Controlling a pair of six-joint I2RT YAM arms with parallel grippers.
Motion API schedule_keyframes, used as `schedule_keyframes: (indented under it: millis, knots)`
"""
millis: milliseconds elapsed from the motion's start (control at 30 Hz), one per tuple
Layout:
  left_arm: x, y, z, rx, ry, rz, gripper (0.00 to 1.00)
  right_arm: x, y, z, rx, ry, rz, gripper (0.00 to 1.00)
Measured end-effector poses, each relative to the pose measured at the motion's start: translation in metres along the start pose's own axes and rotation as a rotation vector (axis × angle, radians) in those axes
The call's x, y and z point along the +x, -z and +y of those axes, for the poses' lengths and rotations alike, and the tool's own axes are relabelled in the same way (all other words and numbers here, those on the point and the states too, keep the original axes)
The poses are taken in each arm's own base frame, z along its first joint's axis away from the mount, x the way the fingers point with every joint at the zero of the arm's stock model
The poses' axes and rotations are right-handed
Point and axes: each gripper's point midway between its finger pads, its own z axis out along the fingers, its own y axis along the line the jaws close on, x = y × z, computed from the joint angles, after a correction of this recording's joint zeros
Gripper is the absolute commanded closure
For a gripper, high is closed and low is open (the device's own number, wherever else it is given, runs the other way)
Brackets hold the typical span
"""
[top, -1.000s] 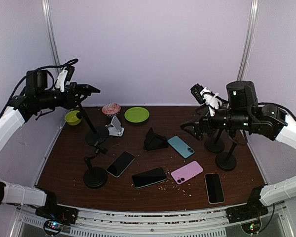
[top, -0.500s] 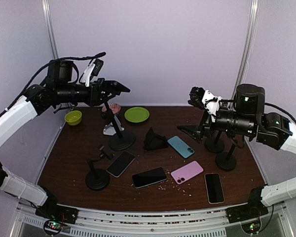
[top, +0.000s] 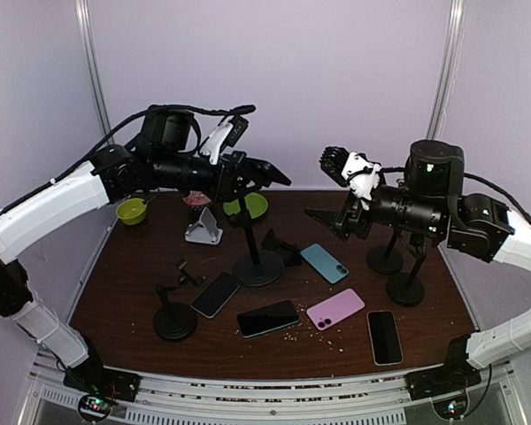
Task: Remove the phone from the phone stand
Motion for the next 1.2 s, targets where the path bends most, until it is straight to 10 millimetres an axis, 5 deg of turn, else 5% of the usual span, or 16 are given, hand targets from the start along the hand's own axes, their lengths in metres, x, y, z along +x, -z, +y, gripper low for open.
schedule_keyframes:
  millis: [367,767,1200]
  knots:
    - [0.000,-0.021,-0.039,0.031,-0.003,-0.006,1.00,0.003,-0.019,-0.002,0.069,0.037,0.063,0.44]
    - [-0.001,-0.024,-0.049,0.016,-0.010,-0.023,1.00,0.000,-0.036,0.000,0.099,0.049,0.085,0.77]
    - [-0.001,-0.024,-0.050,0.000,0.005,-0.023,1.00,0.000,-0.039,-0.003,0.133,0.070,0.106,1.00]
